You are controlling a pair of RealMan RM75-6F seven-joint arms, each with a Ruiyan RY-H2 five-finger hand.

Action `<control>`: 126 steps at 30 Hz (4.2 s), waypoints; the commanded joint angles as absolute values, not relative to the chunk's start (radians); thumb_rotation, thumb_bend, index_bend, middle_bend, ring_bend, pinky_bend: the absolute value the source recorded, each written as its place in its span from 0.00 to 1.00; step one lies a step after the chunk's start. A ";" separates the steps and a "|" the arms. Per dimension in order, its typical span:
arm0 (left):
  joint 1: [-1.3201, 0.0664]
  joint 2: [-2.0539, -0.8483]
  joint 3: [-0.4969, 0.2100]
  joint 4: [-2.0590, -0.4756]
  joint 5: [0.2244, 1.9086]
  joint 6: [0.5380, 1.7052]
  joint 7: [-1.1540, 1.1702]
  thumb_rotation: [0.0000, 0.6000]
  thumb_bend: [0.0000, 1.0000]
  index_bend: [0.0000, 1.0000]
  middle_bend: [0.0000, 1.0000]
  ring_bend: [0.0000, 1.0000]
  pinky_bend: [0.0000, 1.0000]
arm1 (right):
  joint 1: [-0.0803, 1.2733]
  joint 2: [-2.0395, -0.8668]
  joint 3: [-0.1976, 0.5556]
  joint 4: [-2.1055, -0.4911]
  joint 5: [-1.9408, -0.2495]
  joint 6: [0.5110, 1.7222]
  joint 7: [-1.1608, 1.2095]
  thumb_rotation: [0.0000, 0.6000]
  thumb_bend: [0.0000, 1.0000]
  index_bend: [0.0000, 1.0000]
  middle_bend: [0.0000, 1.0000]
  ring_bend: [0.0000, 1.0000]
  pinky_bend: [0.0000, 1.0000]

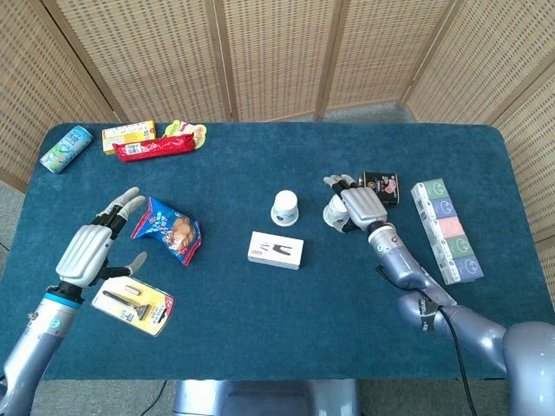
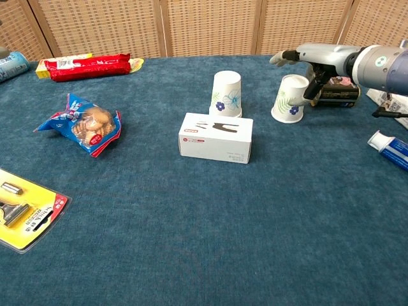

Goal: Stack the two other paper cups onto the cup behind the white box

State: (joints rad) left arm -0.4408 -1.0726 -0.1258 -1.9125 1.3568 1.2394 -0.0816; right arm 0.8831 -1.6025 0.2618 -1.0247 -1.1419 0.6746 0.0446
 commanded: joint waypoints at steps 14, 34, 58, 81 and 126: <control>-0.416 -1.072 -0.130 -1.893 1.374 1.250 -0.126 1.00 0.40 0.01 0.00 0.00 0.17 | 0.899 -1.632 0.259 -0.984 -1.158 0.677 0.068 1.00 0.26 0.33 0.34 0.27 0.70; -0.404 -1.074 -0.133 -1.881 1.389 1.245 -0.151 1.00 0.39 0.01 0.00 0.00 0.17 | 0.917 -1.658 0.273 -0.939 -1.137 0.678 0.051 1.00 0.27 0.47 0.49 0.44 0.82; -0.400 -1.077 -0.137 -1.896 1.399 1.248 -0.127 1.00 0.39 0.02 0.00 0.00 0.17 | 0.938 -1.548 0.314 -1.136 -1.038 0.672 -0.060 1.00 0.28 0.49 0.51 0.47 0.84; -0.388 -1.080 -0.125 -1.889 1.407 1.245 -0.122 1.00 0.40 0.02 0.00 0.00 0.17 | 1.068 -1.450 0.337 -1.253 -0.858 0.613 -0.179 1.00 0.28 0.49 0.51 0.48 0.84; -0.406 -1.111 -0.133 -1.848 1.393 1.219 -0.139 1.00 0.39 0.01 0.00 0.00 0.17 | 1.308 -1.517 0.285 -1.147 -0.641 0.556 -0.253 1.00 0.28 0.48 0.51 0.49 0.84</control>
State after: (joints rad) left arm -0.4063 -1.1109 -0.1329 -1.8485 1.3927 1.2182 -0.1377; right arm 1.3042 -1.5140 0.2899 -1.1521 -0.6444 0.5582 -0.2494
